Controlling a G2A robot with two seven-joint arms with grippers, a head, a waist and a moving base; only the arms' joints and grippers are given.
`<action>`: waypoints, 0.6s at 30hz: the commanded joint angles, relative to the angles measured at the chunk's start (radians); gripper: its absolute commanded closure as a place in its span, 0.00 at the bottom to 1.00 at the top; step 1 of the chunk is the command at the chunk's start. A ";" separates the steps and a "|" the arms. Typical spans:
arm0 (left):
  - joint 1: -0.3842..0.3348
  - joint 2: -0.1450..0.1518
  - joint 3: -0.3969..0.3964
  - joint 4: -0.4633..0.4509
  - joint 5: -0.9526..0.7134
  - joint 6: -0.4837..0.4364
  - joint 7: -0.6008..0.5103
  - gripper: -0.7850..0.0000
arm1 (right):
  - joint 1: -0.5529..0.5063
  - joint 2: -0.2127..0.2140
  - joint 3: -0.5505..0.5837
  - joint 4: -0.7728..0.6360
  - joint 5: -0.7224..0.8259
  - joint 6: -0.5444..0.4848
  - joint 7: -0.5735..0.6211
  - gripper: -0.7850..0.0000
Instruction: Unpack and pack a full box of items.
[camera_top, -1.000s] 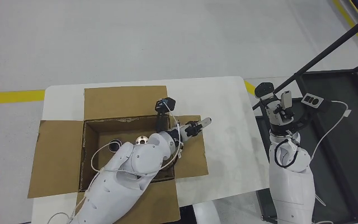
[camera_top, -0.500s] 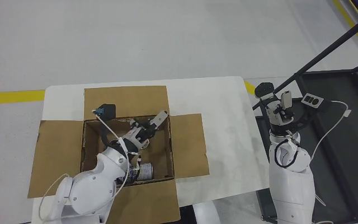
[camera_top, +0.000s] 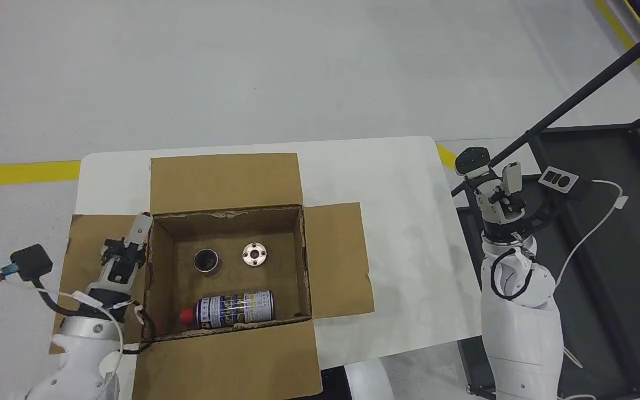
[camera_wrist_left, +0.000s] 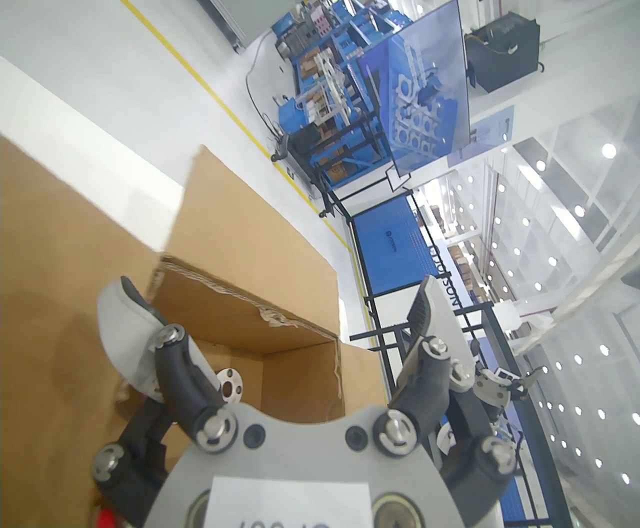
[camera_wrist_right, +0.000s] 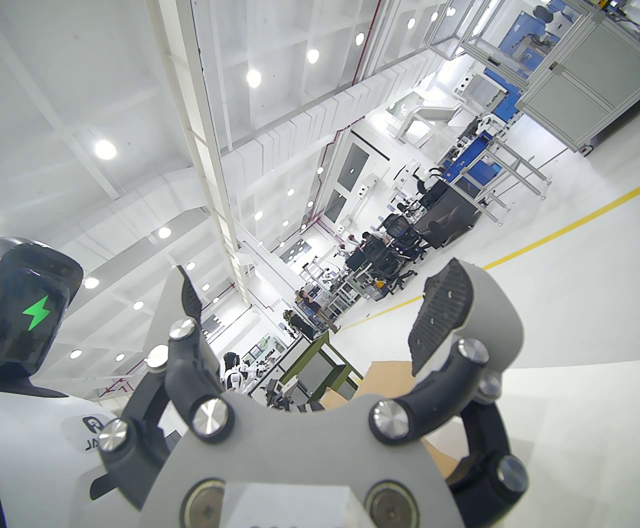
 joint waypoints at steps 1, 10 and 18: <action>0.060 -0.002 -0.064 0.000 -0.037 -0.013 -0.001 0.00 | 0.000 0.000 0.000 0.000 0.000 0.000 0.000 0.00; 0.191 -0.015 -0.103 0.001 -0.092 -0.043 0.037 0.00 | 0.000 0.000 0.000 0.000 0.000 0.000 0.000 0.00; 0.217 -0.028 -0.200 0.012 -0.282 -0.300 0.124 0.00 | 0.000 0.000 0.000 0.000 0.000 0.000 0.000 0.00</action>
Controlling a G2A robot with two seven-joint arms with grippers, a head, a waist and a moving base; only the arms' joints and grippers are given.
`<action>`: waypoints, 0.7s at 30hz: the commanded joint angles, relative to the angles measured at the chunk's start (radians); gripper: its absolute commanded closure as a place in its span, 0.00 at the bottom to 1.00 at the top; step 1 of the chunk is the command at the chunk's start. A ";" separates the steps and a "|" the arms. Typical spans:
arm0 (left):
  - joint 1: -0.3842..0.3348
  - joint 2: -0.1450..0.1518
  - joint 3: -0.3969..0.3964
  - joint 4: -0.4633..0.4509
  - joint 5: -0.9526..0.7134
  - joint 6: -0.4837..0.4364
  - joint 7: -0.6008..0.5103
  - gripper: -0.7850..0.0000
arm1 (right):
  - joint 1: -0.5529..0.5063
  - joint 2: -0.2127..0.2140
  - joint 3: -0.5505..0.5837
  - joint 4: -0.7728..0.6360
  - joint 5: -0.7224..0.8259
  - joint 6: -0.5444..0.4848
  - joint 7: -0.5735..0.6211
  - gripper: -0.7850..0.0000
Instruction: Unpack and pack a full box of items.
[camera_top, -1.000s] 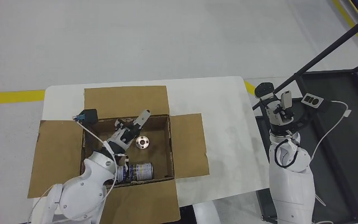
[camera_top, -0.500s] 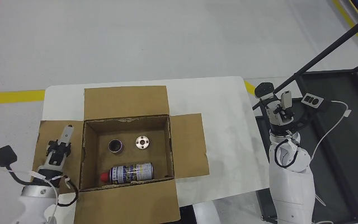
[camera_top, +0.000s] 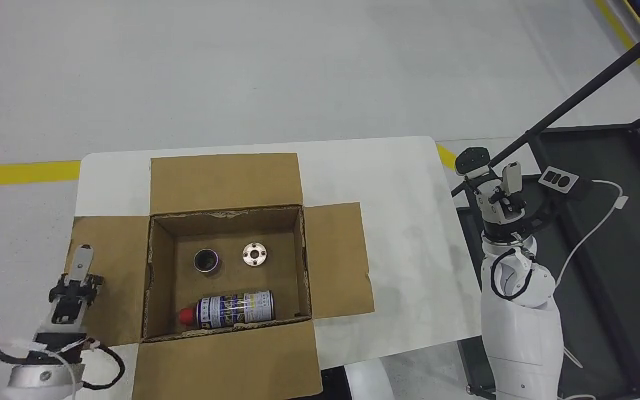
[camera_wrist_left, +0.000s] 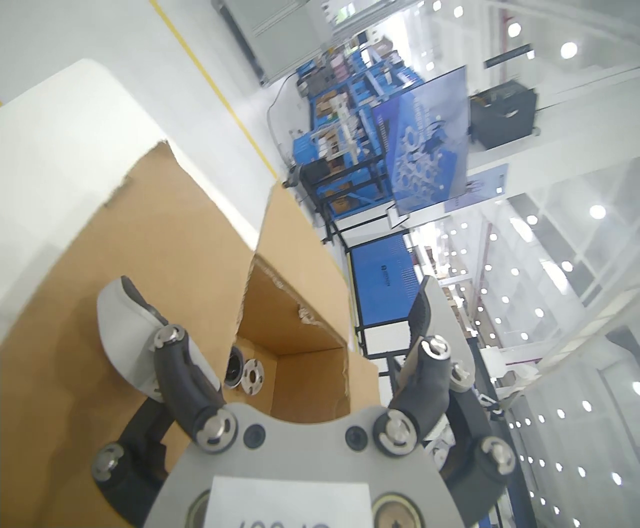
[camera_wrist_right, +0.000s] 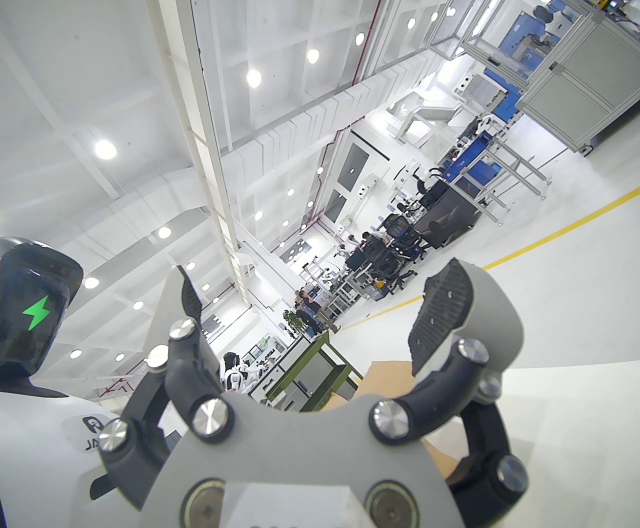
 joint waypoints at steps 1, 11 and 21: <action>0.021 -0.005 -0.052 0.018 -0.085 -0.101 0.028 0.00 | 0.000 0.000 0.000 0.000 0.000 0.000 0.000 0.00; 0.064 -0.029 -0.230 0.117 -0.415 -0.223 0.108 0.00 | 0.000 0.000 0.000 0.000 0.000 0.000 0.000 0.00; 0.021 -0.034 -0.226 0.064 -0.391 -0.101 0.163 0.00 | 0.000 0.000 0.000 0.000 0.000 0.000 0.000 0.00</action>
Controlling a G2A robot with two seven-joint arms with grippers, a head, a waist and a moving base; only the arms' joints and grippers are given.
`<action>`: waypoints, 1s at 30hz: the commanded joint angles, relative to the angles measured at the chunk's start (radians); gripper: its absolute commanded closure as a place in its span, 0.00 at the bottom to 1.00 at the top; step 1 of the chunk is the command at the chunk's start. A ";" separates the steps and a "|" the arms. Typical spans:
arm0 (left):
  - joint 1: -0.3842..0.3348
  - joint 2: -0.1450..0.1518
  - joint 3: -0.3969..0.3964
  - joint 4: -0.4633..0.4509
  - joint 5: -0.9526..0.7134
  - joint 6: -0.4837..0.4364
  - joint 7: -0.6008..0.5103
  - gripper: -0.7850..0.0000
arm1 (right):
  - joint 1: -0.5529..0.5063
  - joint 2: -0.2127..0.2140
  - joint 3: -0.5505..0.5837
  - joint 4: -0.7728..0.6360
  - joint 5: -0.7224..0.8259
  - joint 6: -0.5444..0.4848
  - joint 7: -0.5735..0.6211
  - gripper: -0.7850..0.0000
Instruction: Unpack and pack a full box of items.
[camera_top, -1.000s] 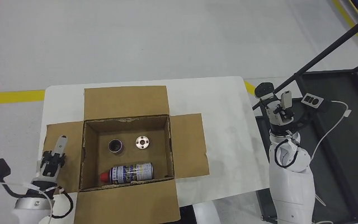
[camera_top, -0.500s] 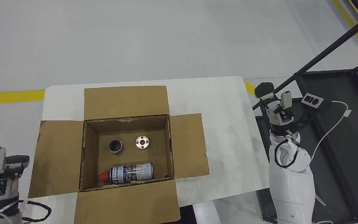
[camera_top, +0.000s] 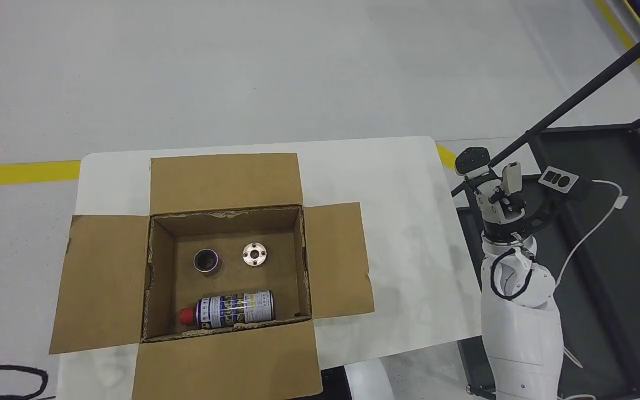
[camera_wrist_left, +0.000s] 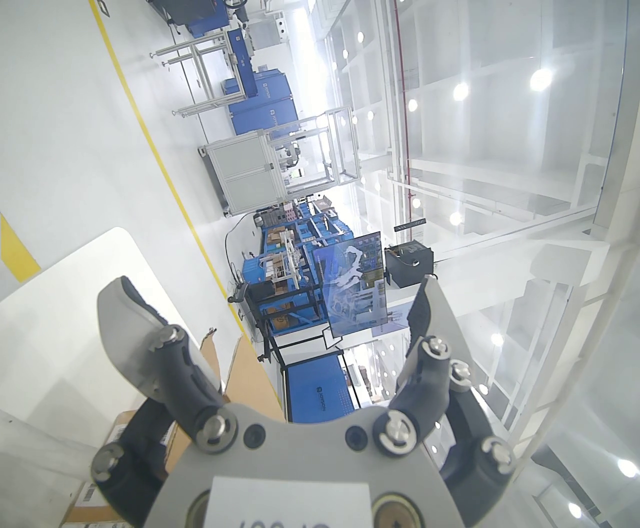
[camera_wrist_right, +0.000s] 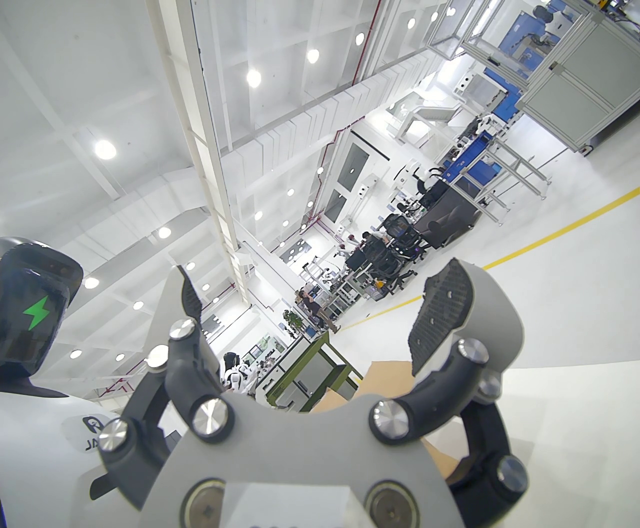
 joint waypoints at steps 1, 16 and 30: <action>0.000 0.000 0.000 0.000 0.000 -0.001 0.000 0.00 | 0.000 0.000 0.000 0.000 0.000 0.000 0.000 0.00; 0.000 0.000 0.000 0.000 0.000 -0.001 0.000 0.00 | 0.000 0.000 0.000 0.000 0.000 0.000 0.000 0.00; 0.000 0.000 0.000 0.000 0.000 -0.001 0.000 0.00 | -0.016 0.030 -0.029 -0.120 -0.125 0.122 0.155 0.00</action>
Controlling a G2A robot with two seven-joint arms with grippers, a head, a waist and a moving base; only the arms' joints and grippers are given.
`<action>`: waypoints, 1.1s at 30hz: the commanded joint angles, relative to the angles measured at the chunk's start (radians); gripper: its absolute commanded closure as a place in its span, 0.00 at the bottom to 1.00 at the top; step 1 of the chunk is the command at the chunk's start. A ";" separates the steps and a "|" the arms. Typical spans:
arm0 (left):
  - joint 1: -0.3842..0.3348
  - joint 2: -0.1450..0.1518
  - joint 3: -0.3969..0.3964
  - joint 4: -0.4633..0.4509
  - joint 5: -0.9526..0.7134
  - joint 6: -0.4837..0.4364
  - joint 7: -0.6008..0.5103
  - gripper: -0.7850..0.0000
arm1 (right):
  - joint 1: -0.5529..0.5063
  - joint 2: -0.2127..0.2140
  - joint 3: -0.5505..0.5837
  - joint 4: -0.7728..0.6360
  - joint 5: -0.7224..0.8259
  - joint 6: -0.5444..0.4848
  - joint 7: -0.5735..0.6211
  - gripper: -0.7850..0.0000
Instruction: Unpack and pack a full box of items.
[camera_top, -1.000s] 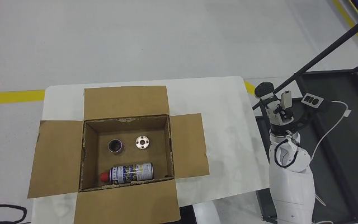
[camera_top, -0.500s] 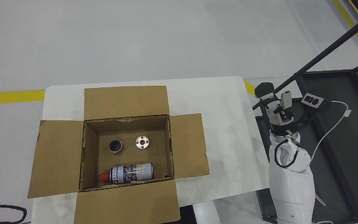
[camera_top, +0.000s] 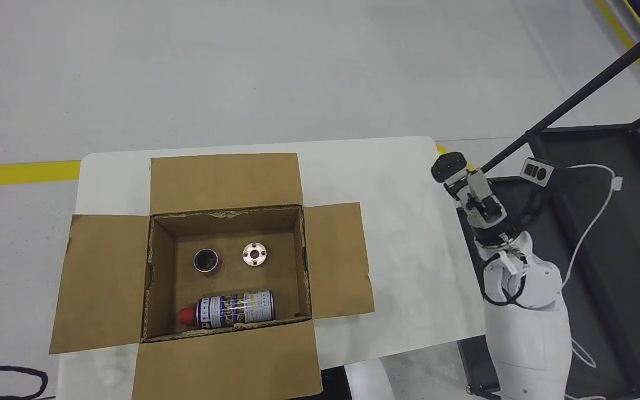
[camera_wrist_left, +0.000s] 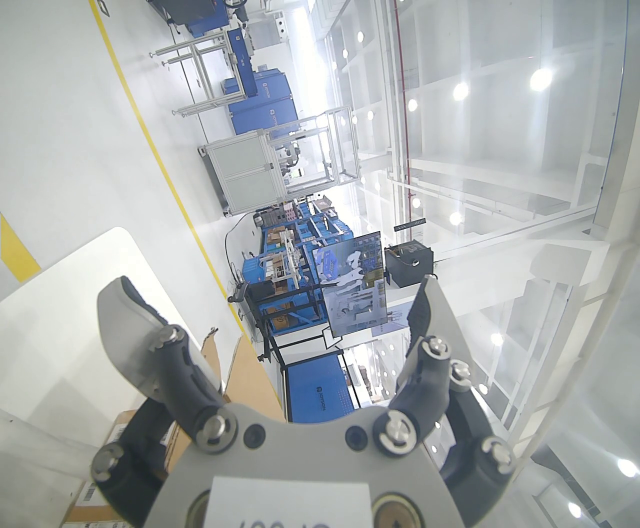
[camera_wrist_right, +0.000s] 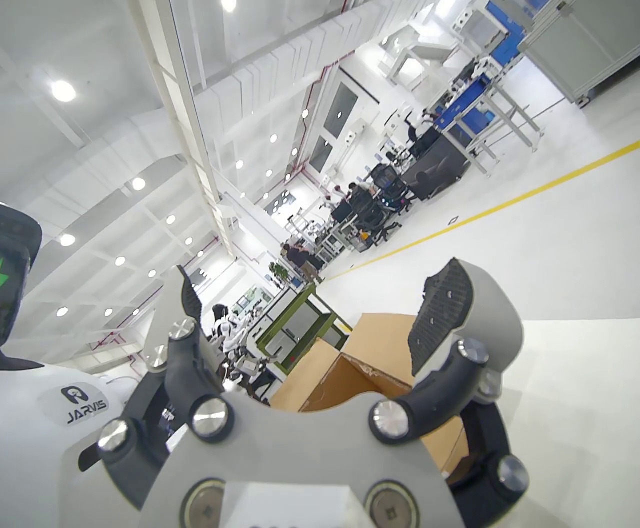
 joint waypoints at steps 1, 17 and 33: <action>0.000 0.000 0.000 0.000 0.000 0.000 0.000 0.00 | 0.003 0.006 -0.013 -0.023 -0.020 0.032 0.044 0.00; 0.000 0.000 0.000 0.000 0.000 0.000 0.000 0.00 | 0.072 0.042 -0.171 -0.067 -0.161 0.186 0.221 0.00; 0.000 0.000 0.000 0.000 0.000 0.000 0.000 0.00 | 0.098 0.070 -0.344 -0.080 -0.455 0.280 0.267 0.00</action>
